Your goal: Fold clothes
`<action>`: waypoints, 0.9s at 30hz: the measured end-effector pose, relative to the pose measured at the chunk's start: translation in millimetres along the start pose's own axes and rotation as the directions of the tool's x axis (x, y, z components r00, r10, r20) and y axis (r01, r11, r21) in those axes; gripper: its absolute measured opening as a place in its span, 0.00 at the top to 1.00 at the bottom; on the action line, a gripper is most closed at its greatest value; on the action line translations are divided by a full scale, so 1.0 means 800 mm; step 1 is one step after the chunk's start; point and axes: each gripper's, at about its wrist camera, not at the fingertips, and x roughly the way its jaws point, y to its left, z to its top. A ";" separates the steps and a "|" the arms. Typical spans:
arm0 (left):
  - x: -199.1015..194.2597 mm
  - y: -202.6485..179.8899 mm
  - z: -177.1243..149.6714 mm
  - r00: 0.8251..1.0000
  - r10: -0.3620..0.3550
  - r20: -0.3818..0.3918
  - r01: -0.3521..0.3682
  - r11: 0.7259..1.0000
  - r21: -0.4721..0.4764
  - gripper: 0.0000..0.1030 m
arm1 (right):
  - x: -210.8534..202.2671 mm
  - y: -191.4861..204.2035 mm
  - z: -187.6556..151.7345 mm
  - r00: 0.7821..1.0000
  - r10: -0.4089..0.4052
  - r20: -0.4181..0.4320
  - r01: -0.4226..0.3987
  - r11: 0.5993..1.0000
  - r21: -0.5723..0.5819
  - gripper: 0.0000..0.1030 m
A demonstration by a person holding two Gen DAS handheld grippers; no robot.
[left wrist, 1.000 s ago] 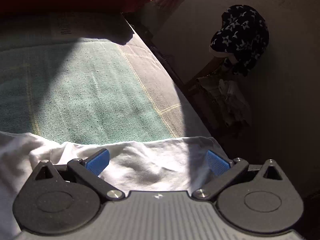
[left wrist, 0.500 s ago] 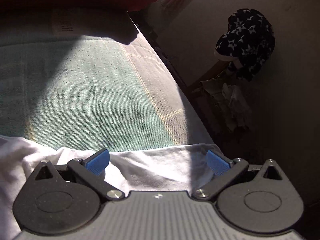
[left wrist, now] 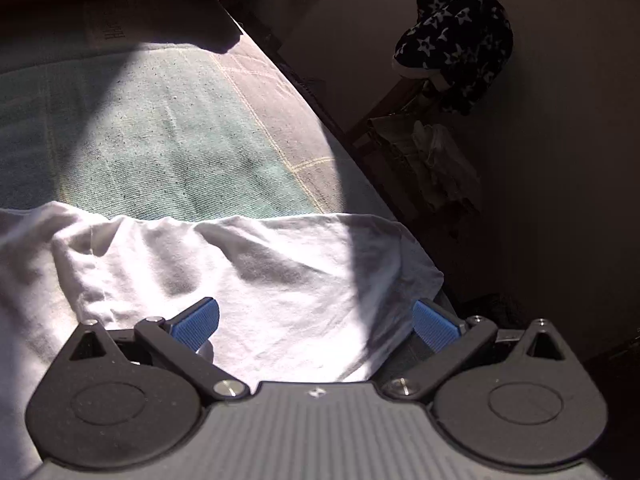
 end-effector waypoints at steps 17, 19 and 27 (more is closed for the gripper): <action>0.025 -0.051 -0.041 0.969 -0.121 -0.217 0.153 0.979 0.138 0.01 | -0.001 -0.016 -0.006 1.000 -0.020 -0.010 0.020 1.000 0.007 0.00; 0.017 -0.052 -0.035 0.975 -0.141 -0.174 0.167 0.975 0.144 0.01 | 0.000 -0.018 -0.007 1.000 -0.018 -0.012 0.019 1.000 0.009 0.00; 0.007 -0.034 -0.037 0.990 -0.071 -0.121 0.081 0.994 0.078 0.01 | 0.002 -0.027 -0.007 1.000 -0.004 -0.014 0.004 1.000 0.008 0.00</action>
